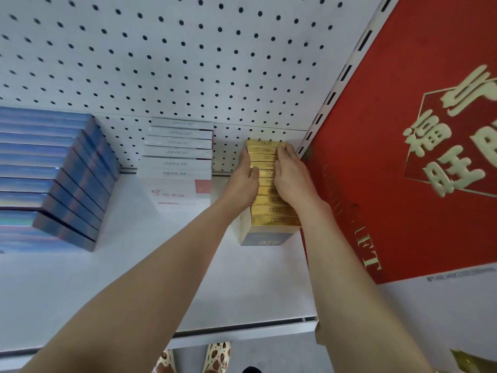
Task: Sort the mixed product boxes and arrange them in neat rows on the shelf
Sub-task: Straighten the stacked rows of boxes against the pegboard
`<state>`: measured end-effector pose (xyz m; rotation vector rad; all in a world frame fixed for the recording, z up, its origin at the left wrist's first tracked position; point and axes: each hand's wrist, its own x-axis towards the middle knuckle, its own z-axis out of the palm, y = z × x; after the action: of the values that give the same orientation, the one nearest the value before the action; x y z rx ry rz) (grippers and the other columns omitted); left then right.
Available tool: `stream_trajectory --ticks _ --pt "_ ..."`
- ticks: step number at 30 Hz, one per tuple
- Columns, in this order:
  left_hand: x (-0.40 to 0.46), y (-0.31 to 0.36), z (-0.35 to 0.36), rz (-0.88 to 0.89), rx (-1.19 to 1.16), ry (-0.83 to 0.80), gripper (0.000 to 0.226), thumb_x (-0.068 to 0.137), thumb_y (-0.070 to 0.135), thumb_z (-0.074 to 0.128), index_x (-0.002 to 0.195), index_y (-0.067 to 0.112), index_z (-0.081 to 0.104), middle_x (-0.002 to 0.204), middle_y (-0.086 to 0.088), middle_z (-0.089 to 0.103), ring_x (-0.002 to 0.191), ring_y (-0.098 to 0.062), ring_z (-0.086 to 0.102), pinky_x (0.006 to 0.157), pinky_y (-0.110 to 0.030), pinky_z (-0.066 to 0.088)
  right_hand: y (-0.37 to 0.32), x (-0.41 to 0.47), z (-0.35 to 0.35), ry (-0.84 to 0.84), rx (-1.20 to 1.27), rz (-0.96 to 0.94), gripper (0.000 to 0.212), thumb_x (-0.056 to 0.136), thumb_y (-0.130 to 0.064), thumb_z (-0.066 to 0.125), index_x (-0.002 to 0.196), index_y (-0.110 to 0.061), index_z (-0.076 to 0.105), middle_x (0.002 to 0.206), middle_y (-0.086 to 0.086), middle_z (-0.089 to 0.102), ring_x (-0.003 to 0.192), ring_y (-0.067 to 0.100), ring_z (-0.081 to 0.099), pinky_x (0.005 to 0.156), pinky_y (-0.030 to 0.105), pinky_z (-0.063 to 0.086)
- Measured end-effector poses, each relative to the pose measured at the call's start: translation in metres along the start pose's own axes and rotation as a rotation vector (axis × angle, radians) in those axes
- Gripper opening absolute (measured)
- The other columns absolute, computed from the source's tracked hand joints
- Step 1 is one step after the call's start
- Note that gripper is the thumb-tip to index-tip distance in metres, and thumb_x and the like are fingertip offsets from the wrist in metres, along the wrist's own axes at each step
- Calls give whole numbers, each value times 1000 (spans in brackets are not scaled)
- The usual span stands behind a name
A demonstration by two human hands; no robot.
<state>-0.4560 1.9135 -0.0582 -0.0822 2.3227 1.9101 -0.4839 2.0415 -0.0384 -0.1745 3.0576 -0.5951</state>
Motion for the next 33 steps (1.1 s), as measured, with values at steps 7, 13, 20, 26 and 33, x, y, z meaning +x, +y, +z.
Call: stream_trajectory --ticks 7,13,20,26,33 --pt "-17 12 -4 -28 -76 19 49 104 25 32 152 28 21 134 4 54 116 -15 56 102 -41 46 -3 -10 0 83 28 -41 44 104 -17 32 147 -9 36 157 15 26 143 31 30 116 47 31" --pt "-102 -2 -17 182 -30 -57 47 97 45 39 138 51 16 131 48 23 115 38 21 90 9 19 -9 -75 -11 143 55 -107 51 105 -38 36 151 -18 35 163 8 20 150 28 15 122 45 17" --pt "-95 -62 -2 286 329 -99 102 79 25 78 155 18 10 156 5 31 132 -7 43 104 -25 43 -11 -116 13 101 -113 -125 73 94 -70 19 152 -28 33 163 7 19 152 28 7 120 49 21" --pt "-86 -65 1 345 385 -2 90 83 12 71 154 20 15 147 4 41 94 -9 61 85 -37 55 -11 -112 24 222 -158 -159 73 99 -64 16 144 -17 49 153 18 39 145 38 27 115 49 33" --pt "-97 -56 -8 329 569 26 89 81 20 75 153 14 23 155 -4 33 127 -20 51 97 -35 48 -12 -112 16 152 -186 -146 79 94 -70 12 147 -20 43 155 16 35 146 37 23 116 52 26"
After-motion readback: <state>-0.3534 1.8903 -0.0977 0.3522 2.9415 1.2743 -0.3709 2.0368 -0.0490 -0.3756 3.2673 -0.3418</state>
